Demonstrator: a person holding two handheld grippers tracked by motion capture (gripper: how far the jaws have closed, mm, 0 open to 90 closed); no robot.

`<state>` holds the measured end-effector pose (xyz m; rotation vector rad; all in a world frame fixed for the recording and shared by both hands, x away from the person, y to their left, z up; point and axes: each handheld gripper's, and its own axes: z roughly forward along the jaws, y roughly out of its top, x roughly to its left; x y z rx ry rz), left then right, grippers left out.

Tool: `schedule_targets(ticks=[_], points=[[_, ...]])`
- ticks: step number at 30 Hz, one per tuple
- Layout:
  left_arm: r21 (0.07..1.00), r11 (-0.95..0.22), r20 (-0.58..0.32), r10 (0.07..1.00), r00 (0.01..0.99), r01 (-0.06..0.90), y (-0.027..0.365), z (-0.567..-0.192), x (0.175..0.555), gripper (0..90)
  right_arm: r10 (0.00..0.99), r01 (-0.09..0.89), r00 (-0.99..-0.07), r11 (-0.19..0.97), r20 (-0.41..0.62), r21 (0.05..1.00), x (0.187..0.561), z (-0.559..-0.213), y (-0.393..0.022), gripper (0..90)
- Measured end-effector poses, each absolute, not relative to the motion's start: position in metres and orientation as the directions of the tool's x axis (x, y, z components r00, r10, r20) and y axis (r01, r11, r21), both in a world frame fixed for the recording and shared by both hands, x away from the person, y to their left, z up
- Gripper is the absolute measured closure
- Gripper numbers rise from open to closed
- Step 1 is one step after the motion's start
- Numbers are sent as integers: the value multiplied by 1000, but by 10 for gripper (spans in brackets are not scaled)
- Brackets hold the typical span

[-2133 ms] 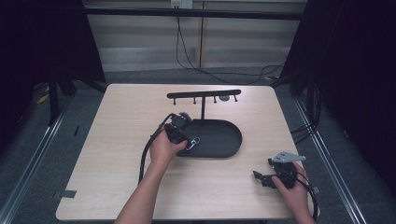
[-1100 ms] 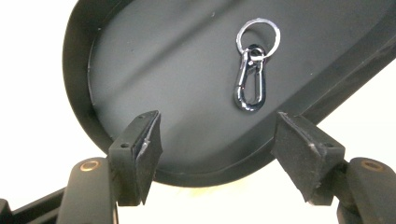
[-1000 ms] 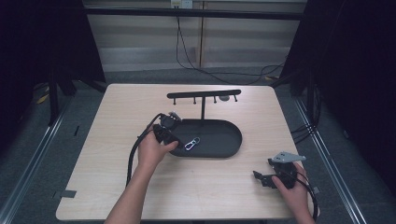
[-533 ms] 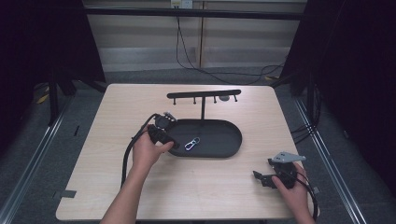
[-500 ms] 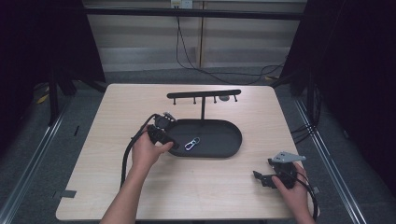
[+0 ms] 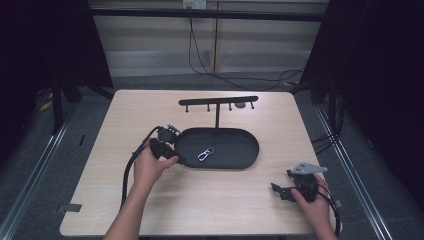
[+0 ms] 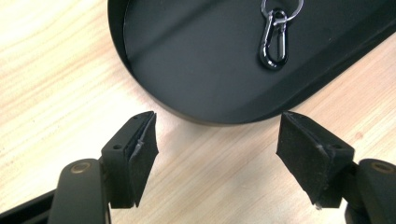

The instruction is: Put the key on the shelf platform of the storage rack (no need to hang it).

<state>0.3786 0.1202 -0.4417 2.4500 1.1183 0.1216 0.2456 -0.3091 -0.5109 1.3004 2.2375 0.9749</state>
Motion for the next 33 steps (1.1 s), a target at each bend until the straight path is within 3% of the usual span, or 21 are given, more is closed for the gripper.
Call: schedule_targets(ticks=[33], points=[[459, -523, -145, 754, 641, 718, 164, -456, 360, 193, 864, 604, -504, 335, 22, 723, 246, -511, -309, 165]])
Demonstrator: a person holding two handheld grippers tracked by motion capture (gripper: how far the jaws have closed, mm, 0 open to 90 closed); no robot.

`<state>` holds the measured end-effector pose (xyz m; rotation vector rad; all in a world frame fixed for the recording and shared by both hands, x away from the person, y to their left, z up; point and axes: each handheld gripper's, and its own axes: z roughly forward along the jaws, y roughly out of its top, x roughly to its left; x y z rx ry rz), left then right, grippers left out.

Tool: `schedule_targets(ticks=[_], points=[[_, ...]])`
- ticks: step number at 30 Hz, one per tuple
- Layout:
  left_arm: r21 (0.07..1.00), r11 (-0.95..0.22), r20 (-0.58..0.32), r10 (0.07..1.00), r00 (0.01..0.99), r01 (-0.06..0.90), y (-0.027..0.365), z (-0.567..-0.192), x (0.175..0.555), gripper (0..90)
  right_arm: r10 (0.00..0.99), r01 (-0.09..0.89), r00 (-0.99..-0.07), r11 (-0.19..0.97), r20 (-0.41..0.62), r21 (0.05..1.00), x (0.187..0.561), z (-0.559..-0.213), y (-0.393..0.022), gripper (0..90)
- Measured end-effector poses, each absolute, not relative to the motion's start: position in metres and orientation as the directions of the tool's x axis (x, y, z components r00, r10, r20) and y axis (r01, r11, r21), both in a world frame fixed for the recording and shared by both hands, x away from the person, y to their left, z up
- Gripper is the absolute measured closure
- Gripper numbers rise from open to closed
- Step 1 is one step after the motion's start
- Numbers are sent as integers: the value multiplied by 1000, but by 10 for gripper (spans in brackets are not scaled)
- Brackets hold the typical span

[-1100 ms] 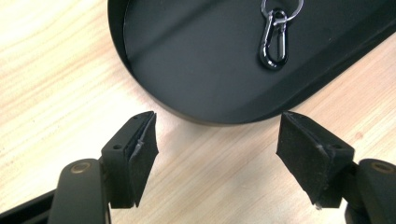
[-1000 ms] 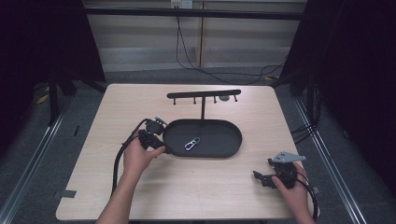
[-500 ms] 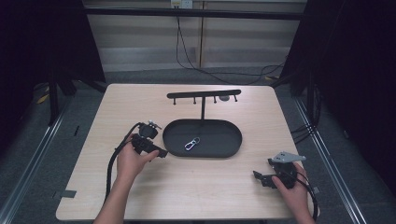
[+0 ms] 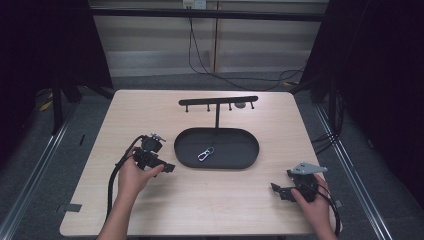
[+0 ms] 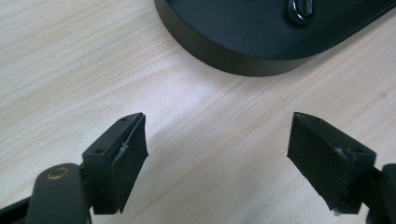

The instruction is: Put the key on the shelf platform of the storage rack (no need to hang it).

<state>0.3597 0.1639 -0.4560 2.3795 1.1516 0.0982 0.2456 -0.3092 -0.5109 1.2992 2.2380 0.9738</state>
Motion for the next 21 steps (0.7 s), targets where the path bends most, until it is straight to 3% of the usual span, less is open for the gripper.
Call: schedule_targets(ticks=[21], points=[[473, -507, -140, 764, 629, 720, 189, -469, 345, 188, 863, 605, -504, 335, 22, 723, 246, -511, -309, 165]])
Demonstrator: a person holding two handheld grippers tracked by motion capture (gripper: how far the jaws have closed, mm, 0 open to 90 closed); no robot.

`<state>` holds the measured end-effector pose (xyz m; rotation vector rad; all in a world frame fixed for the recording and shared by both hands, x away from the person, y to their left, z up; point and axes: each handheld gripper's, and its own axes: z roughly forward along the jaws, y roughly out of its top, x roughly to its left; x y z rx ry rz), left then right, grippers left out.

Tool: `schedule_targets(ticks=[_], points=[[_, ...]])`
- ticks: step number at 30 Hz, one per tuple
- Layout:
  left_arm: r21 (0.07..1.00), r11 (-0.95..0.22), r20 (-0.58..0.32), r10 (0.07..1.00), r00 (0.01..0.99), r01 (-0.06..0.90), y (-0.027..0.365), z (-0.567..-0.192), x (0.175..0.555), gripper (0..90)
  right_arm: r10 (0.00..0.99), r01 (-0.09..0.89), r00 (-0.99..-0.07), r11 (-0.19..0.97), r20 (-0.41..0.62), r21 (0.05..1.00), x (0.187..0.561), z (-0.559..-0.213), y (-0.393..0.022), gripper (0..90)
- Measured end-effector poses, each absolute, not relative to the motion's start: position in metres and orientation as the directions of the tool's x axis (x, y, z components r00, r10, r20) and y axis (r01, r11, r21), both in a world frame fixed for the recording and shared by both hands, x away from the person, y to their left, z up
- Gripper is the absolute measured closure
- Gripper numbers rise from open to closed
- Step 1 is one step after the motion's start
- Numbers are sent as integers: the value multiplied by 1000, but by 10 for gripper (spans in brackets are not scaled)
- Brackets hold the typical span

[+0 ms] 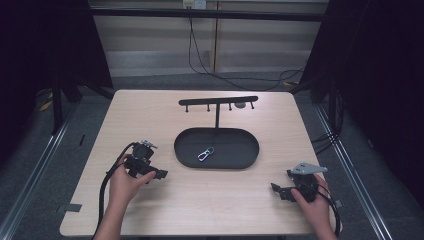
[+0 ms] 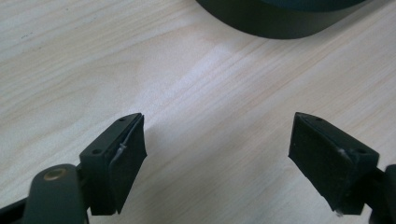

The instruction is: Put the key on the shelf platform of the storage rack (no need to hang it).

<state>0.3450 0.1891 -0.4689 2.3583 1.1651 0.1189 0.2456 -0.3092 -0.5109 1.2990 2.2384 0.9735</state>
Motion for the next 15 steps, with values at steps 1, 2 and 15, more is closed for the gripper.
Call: schedule_targets(ticks=[1, 2, 15], points=[[472, -504, -142, 766, 626, 723, 190, -470, 344, 189, 863, 604, -504, 335, 22, 723, 246, -511, -309, 165], [469, -513, -134, 764, 631, 719, 191, -471, 343, 189, 863, 604, -504, 335, 21, 723, 246, -511, -309, 165], [473, -505, -123, 773, 622, 722, 202, -482, 330, 189, 863, 604, -504, 335, 21, 723, 246, -511, -309, 165]])
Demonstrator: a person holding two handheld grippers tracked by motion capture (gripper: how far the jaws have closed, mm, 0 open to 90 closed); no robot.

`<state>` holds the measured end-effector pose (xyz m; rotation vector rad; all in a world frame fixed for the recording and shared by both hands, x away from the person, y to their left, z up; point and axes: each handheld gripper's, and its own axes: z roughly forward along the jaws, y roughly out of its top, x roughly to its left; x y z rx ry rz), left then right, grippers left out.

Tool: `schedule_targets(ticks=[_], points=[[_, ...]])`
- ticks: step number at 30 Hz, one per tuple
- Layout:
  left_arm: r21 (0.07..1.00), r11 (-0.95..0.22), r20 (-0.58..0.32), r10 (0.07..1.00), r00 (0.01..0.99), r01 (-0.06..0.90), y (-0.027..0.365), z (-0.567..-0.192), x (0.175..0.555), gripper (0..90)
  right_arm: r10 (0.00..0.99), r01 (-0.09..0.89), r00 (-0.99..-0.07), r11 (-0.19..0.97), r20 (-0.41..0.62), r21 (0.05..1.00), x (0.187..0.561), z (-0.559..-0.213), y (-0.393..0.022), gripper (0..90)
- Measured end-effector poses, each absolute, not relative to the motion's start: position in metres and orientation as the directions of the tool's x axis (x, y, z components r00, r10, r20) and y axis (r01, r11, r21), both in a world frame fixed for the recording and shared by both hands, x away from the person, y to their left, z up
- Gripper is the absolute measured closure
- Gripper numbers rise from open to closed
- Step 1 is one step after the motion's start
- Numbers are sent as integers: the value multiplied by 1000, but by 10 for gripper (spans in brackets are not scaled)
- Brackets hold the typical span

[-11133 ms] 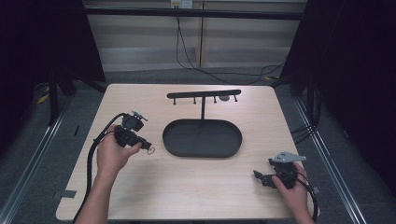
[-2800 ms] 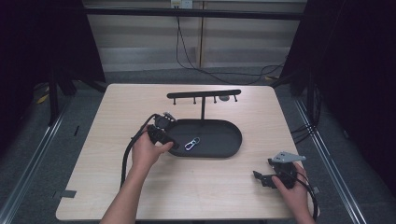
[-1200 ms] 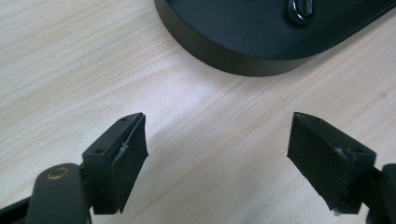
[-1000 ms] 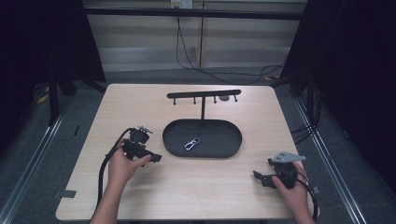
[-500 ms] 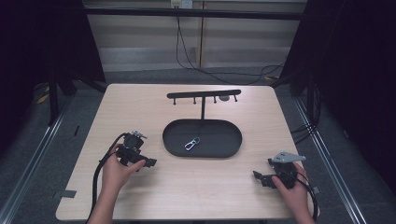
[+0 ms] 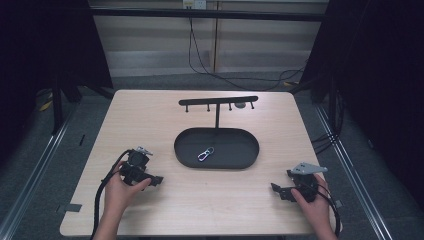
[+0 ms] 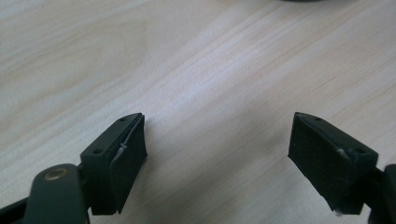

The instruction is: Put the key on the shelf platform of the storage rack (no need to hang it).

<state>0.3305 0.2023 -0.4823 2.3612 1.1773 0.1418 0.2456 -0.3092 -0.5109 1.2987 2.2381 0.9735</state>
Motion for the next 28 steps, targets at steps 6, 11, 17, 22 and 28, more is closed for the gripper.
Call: schedule_targets(ticks=[6, 11, 17, 22, 28], points=[[485, -524, -84, 769, 634, 700, 207, -484, 325, 189, 863, 604, -504, 335, 21, 723, 246, -511, -309, 165], [513, -539, -37, 763, 645, 668, 206, -488, 319, 164, 864, 604, -504, 335, 21, 723, 246, -511, -309, 165], [545, -527, -22, 769, 639, 652, 207, -491, 314, 156, 863, 604, -504, 335, 21, 723, 246, -511, -309, 165], [577, -503, -28, 775, 632, 643, 209, -493, 311, 154, 863, 604, -504, 335, 21, 723, 246, -511, -309, 165], [575, -508, -21, 774, 633, 641, 209, -493, 310, 154, 863, 604, -504, 335, 21, 723, 246, -511, -309, 165]])
